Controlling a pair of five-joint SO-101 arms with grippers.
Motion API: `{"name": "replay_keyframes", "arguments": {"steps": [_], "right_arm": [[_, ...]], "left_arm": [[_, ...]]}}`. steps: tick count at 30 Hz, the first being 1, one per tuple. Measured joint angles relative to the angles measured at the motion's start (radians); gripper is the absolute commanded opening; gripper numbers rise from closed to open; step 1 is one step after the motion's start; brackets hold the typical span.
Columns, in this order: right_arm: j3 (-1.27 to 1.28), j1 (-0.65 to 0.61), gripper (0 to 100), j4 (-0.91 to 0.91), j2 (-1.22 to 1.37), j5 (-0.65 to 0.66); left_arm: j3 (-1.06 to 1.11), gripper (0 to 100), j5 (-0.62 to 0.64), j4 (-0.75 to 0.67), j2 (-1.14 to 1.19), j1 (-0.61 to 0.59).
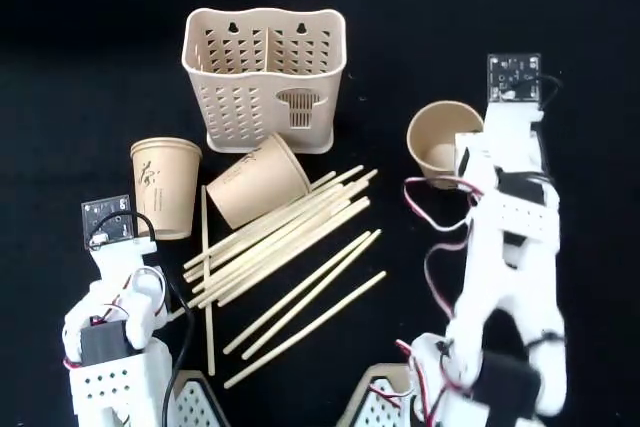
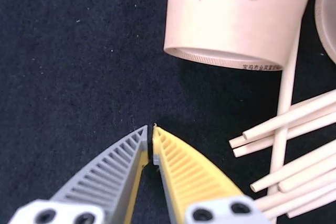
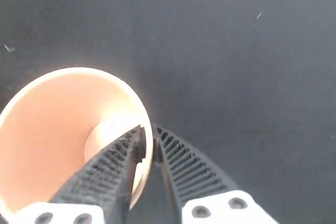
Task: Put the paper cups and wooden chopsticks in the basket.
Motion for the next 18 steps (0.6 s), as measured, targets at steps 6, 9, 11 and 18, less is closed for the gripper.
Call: {"name": "replay_keyframes", "arguments": {"steps": [6,9,11,18], "right_arm": [[-0.018,0.0,16.6,-0.02,0.095,0.0],[-0.02,0.002,16.5,-0.021,0.094,0.0],[-0.02,0.008,16.6,-0.008,0.091,0.0],[-0.071,0.009,16.8,0.207,-0.072,0.0]], "left_arm": [[0.0,3,0.0,0.0,0.0,0.0],[0.0,3,0.0,0.0,0.0,0.0],[0.0,3,0.0,0.0,0.0,0.0],[0.0,3,0.0,0.0,0.0,0.0]]}}
